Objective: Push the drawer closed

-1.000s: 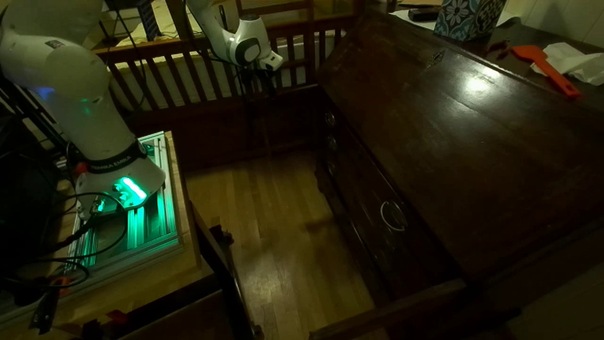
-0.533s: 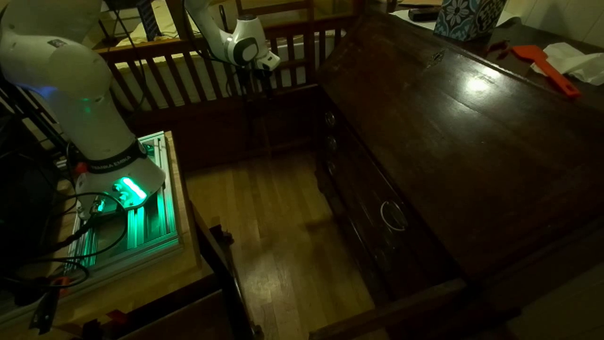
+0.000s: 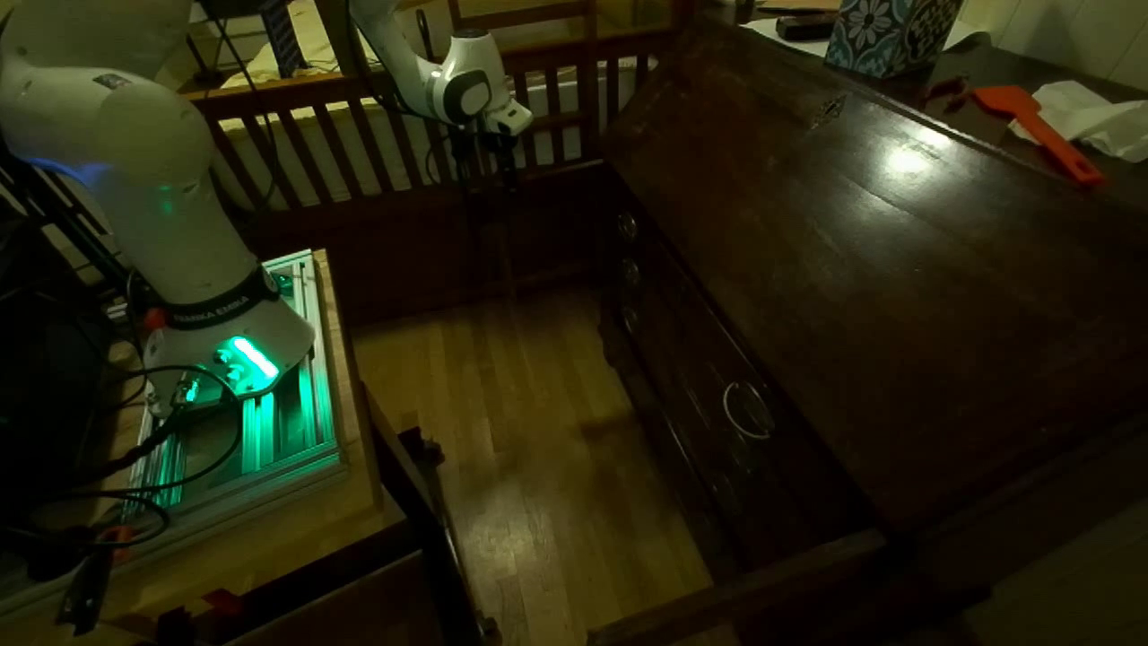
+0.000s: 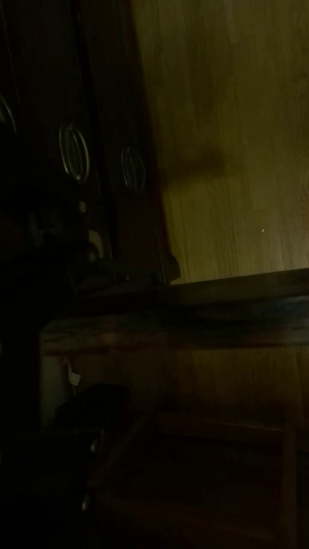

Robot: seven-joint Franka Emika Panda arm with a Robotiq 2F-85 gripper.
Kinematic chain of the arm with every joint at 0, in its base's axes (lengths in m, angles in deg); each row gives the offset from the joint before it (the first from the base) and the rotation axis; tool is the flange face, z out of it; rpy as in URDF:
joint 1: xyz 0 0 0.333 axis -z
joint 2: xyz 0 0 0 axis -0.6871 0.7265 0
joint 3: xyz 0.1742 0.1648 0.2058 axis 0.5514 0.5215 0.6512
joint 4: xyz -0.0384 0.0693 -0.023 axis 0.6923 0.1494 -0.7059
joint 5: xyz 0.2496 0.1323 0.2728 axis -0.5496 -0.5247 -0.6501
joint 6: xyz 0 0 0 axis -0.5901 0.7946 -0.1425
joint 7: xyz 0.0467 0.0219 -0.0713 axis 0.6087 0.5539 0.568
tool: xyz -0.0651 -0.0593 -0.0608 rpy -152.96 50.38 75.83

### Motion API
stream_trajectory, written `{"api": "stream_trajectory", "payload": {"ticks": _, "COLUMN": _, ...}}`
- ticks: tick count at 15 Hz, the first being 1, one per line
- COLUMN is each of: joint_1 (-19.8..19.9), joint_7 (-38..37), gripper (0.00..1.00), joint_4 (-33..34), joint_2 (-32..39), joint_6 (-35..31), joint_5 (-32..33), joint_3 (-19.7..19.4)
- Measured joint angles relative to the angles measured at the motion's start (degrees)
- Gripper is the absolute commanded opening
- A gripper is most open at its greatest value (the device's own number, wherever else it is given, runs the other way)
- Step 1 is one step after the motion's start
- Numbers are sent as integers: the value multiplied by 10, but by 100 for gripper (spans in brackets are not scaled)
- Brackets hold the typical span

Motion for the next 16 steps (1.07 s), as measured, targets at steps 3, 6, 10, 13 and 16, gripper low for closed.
{"api": "stream_trajectory", "payload": {"ticks": 3, "joint_1": -2, "joint_7": -3, "gripper": 59, "joint_4": 1, "joint_2": 0, "joint_6": 12, "joint_5": 1, "joint_3": -2}}
{"api": "stream_trajectory", "payload": {"ticks": 6, "joint_1": -3, "joint_7": -4, "gripper": 54, "joint_4": 7, "joint_2": -1, "joint_6": 29, "joint_5": 2, "joint_3": -2}}
{"api": "stream_trajectory", "payload": {"ticks": 10, "joint_1": -3, "joint_7": -7, "gripper": 41, "joint_4": 17, "joint_2": -3, "joint_6": 61, "joint_5": 11, "joint_3": -5}}
{"api": "stream_trajectory", "payload": {"ticks": 13, "joint_1": -3, "joint_7": -11, "gripper": 41, "joint_4": 30, "joint_2": -3, "joint_6": 91, "joint_5": 26, "joint_3": -7}}
{"api": "stream_trajectory", "payload": {"ticks": 16, "joint_1": -3, "joint_7": -16, "gripper": 37, "joint_4": 41, "joint_2": -3, "joint_6": 113, "joint_5": 42, "joint_3": -9}}
